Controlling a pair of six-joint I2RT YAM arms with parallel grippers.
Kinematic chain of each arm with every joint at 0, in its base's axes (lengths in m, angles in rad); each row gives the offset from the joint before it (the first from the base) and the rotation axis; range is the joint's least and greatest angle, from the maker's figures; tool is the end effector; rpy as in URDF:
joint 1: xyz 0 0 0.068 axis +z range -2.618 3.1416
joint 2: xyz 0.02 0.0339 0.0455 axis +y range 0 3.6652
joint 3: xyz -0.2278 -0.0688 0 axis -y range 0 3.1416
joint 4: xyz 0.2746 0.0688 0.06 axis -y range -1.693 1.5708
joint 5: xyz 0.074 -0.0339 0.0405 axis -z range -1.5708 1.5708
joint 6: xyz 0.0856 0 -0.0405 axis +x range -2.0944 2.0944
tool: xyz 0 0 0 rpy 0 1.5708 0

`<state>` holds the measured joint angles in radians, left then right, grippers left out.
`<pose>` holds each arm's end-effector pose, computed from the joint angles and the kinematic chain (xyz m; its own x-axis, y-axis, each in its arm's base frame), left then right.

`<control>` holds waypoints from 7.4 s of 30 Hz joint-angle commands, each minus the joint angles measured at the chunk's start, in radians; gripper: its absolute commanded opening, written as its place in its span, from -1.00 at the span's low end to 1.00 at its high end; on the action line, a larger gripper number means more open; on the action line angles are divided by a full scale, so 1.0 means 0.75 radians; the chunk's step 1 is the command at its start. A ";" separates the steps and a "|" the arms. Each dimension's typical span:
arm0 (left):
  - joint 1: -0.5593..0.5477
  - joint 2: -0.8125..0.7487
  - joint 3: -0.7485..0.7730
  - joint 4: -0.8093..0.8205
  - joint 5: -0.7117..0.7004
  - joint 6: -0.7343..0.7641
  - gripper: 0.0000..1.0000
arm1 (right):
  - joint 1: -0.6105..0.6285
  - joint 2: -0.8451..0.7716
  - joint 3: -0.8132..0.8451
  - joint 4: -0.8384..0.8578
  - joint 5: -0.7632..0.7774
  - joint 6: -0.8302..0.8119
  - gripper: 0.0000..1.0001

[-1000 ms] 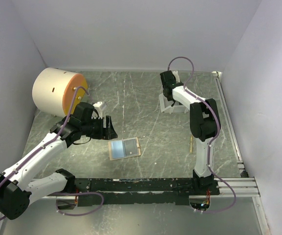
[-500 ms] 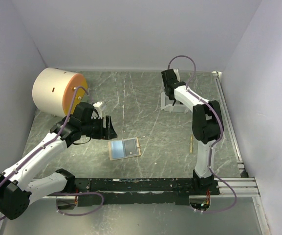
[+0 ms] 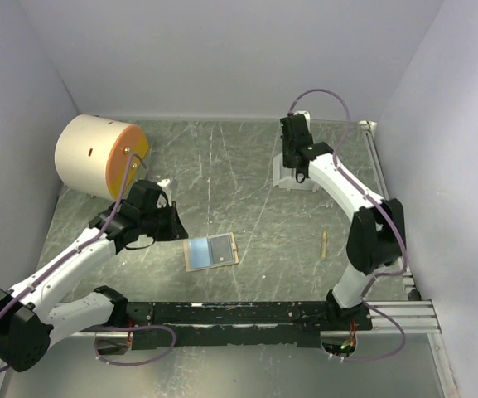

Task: Put the credit cards into the card holder
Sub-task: Pick up the credit card from the storage box, then insert the credit card into the card holder.

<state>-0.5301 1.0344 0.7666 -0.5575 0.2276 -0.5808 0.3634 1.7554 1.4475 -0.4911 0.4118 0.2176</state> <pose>0.2413 -0.1638 0.1789 -0.8727 -0.1081 -0.4761 0.1744 0.8418 -0.5108 0.4309 0.1272 0.2021 -0.6681 -0.0424 -0.7429 0.0813 0.9882 -0.1295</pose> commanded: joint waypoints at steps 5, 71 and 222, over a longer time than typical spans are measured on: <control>-0.005 0.027 -0.179 0.174 0.076 -0.147 -0.86 | 0.036 -0.339 -0.247 0.044 -0.291 0.187 -1.00; -0.005 -0.433 -0.365 0.761 0.406 -0.542 -0.87 | 0.217 -0.806 -1.107 1.246 -1.616 1.031 -1.00; 0.180 0.400 -0.648 1.168 0.609 -0.474 -0.86 | 0.238 -0.289 -1.186 0.858 -1.267 0.610 -1.00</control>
<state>-0.4015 1.3178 0.2977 0.2455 0.6510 -0.9199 0.5381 1.5543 0.5785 0.1734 -0.5671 0.6876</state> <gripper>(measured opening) 0.075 0.007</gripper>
